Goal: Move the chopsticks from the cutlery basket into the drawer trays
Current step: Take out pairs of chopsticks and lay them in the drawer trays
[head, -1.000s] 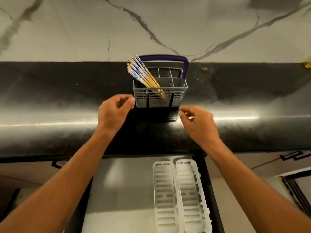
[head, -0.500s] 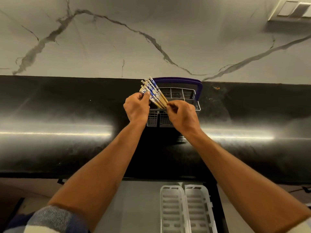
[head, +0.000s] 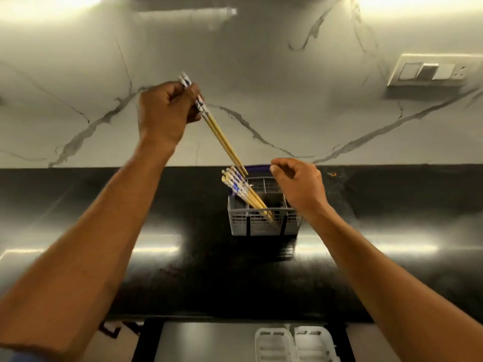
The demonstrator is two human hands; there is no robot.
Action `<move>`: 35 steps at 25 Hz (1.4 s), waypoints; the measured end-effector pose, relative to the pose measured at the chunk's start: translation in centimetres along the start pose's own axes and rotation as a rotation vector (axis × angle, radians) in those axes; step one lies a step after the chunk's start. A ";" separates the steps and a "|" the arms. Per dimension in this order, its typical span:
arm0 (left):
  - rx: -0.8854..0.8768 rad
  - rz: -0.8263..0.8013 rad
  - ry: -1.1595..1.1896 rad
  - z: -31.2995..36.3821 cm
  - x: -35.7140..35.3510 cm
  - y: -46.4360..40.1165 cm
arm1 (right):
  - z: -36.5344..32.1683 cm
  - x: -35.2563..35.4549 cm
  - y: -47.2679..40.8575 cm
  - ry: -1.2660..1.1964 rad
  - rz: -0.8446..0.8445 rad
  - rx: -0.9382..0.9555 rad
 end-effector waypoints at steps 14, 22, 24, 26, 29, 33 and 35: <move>0.015 -0.431 0.246 12.4 -6.0 -2.4 | -8.3 5.5 0.9 -0.517 -0.241 -0.092; 0.081 -0.559 0.227 12.7 -10.2 3.7 | -4.2 9.0 6.0 -0.650 -0.246 -0.200; 0.120 -0.596 0.229 12.0 -11.8 6.1 | -2.8 10.3 7.4 -0.653 -0.174 -0.206; 0.180 -0.621 0.247 10.4 -13.3 9.3 | -0.6 11.3 9.3 -0.616 -0.177 -0.254; 0.331 -0.641 0.310 6.0 -15.5 16.1 | 4.8 11.9 13.0 -0.564 -0.235 -0.395; 0.578 -0.661 0.391 -1.1 -16.8 25.2 | 12.1 10.0 18.3 -0.500 -0.321 -0.653; 0.694 -0.682 0.395 -4.4 -16.5 29.0 | 15.1 8.2 21.0 -0.478 -0.369 -0.757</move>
Point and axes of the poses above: each hand's wrist, its own y-axis away from the middle knuckle, its own x-axis out of the back of the hand, z = x × y, the point moved 2 cm from there along -y, towards the middle knuckle, and after that the axes turned 5 degrees about -x, right-handed, at the moved point
